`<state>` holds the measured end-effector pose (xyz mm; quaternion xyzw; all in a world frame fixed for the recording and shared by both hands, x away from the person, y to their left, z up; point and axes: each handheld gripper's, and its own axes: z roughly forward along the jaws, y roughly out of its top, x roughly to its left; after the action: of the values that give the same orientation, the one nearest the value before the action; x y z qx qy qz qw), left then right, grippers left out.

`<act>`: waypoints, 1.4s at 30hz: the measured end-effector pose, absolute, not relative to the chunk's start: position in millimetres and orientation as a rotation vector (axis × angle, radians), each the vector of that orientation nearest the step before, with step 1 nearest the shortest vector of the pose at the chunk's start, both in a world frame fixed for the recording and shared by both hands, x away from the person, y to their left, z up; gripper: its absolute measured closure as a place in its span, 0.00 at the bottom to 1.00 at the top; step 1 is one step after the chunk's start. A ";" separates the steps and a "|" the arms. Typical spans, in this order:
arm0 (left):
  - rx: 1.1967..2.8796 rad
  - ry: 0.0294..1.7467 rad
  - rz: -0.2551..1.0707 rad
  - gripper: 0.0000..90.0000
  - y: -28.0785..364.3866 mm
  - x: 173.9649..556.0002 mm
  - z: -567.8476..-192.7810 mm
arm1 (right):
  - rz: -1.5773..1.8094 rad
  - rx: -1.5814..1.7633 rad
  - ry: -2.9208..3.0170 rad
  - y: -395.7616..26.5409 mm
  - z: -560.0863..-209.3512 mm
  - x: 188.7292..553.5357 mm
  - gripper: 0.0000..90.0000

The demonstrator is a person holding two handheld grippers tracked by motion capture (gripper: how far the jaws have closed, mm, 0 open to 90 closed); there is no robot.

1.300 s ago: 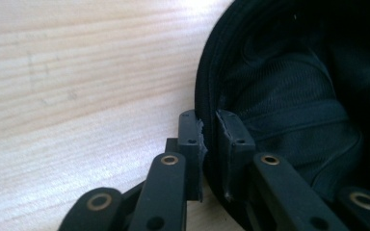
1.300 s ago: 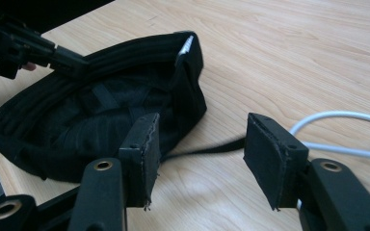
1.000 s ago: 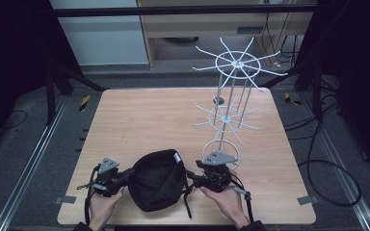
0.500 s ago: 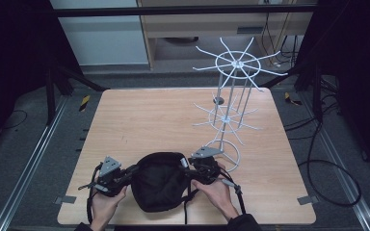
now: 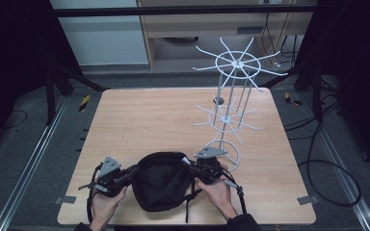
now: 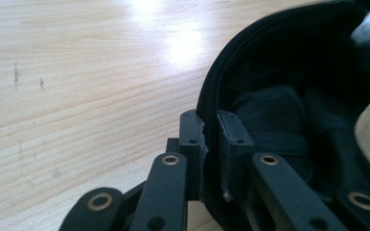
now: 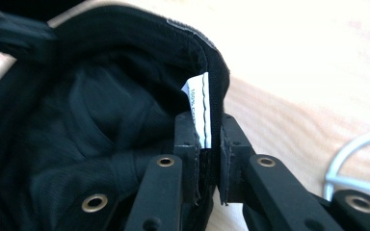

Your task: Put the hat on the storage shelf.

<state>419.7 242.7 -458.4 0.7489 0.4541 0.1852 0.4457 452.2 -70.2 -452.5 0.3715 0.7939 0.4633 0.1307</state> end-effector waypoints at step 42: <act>1.833 1.133 0.527 0.92 246.8 421.3 -448.9 | 1.363 0.930 2.328 -69.4 -435.1 424.5 0.69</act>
<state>421.3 246.8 -448.9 0.7399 0.4573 0.2126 0.4452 424.5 -69.4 -435.1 0.3225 0.8074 0.4728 0.1436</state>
